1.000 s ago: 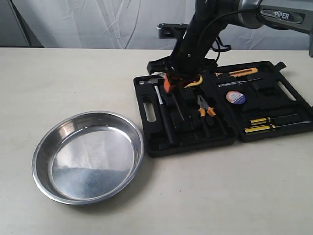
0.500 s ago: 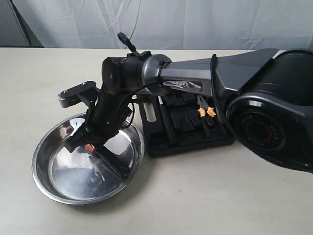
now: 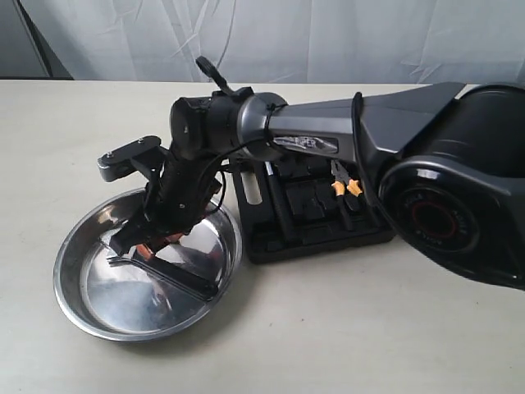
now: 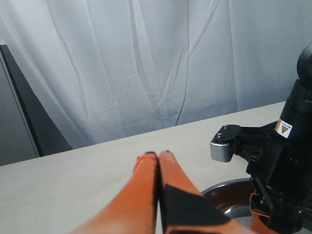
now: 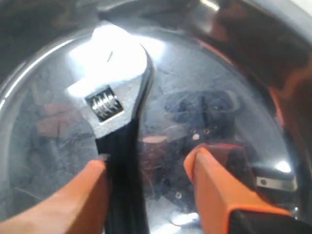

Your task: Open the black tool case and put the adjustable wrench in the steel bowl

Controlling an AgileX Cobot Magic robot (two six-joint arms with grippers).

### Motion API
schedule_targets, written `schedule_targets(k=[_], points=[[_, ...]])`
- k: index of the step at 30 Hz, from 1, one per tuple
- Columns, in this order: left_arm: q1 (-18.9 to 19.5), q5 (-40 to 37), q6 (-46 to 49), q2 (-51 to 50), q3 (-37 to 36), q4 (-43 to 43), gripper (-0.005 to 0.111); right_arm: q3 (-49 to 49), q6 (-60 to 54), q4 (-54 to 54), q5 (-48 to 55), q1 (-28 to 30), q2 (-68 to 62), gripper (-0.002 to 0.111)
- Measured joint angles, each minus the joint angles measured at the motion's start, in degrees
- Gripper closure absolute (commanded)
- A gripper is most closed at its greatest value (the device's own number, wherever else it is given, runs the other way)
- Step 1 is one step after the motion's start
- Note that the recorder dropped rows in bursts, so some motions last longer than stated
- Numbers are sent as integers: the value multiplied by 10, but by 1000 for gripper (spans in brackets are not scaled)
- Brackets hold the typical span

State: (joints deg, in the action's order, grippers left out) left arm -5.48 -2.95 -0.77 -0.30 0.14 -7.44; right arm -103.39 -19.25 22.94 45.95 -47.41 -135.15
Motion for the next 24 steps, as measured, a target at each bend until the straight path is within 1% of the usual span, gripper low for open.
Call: schedule_targets(k=[1, 3, 10, 13, 16, 21, 24], points=[[0, 0, 0, 0, 0, 0, 107, 0, 0, 0, 7, 0, 5, 82], [0, 0, 0, 0, 0, 0, 107, 0, -3, -1, 16, 0, 20, 109], [0, 0, 0, 0, 0, 0, 107, 0, -13, -7, 40, -2, 120, 109], [0, 0, 0, 0, 0, 0, 107, 27, -12, -32, 48, -2, 180, 109], [0, 0, 0, 0, 0, 0, 107, 105, 4, -69, 24, -2, 262, 109], [0, 0, 0, 0, 0, 0, 107, 317, 72, -123, -69, -2, 423, 109], [0, 0, 0, 0, 0, 0, 107, 429, 109, -122, -101, -1, 508, 109]])
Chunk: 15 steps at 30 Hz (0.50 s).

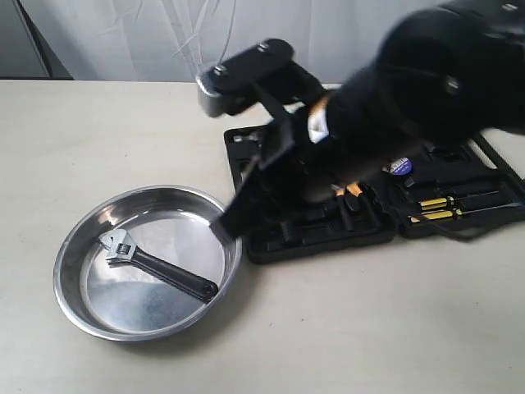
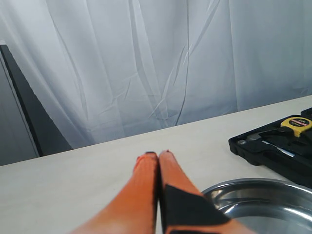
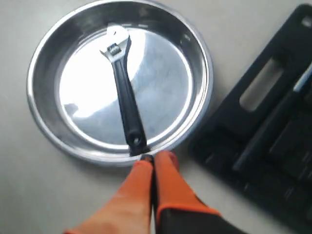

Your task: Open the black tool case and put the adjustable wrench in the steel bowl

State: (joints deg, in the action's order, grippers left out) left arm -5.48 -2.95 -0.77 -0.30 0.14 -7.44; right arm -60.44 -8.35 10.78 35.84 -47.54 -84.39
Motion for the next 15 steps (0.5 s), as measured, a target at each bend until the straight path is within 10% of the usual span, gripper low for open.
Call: schedule_targets(k=[15], points=[[0, 0, 0, 0, 0, 0, 107, 114, 16, 11, 87, 0, 136, 109]])
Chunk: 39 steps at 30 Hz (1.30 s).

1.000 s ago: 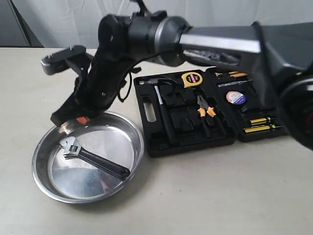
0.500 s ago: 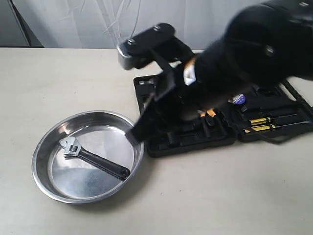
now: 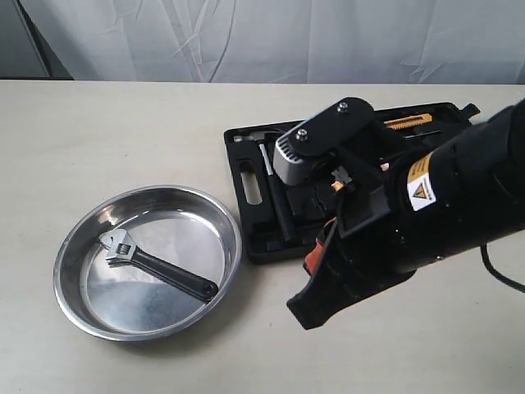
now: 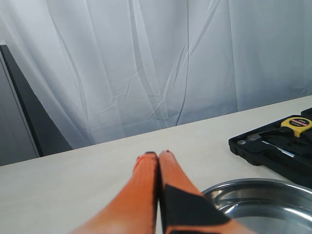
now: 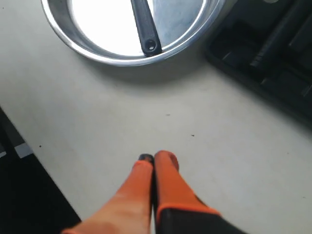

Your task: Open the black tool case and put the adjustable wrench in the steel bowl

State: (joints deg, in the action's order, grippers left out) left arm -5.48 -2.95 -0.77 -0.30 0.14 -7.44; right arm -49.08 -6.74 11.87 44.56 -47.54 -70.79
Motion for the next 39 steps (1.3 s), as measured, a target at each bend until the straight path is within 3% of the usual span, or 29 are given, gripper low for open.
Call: schedule_targets(k=[5, 8, 11, 18, 23, 27, 29, 32, 36, 39], points=[[0, 0, 0, 0, 0, 0, 107, 5, 6, -18, -31, 0, 9, 109], [0, 0, 0, 0, 0, 0, 107, 32, 20, -40, -112, 0, 30, 109], [0, 0, 0, 0, 0, 0, 107, 98, 24, -44, -239, 0, 66, 109], [0, 0, 0, 0, 0, 0, 107, 359, 39, 22, -602, 5, 200, 109], [0, 0, 0, 0, 0, 0, 107, 477, 156, -8, -735, 95, 327, 109], [0, 0, 0, 0, 0, 0, 107, 486, 262, -150, -698, 220, 451, 109], [0, 0, 0, 0, 0, 0, 107, 486, 369, -266, -638, 300, 550, 109], [0, 0, 0, 0, 0, 0, 107, 486, 509, -353, -461, 385, 691, 109], [0, 0, 0, 0, 0, 0, 107, 488, 536, -341, -330, 412, 704, 109], [0, 0, 0, 0, 0, 0, 107, 490, 540, -337, -292, 412, 705, 109]])
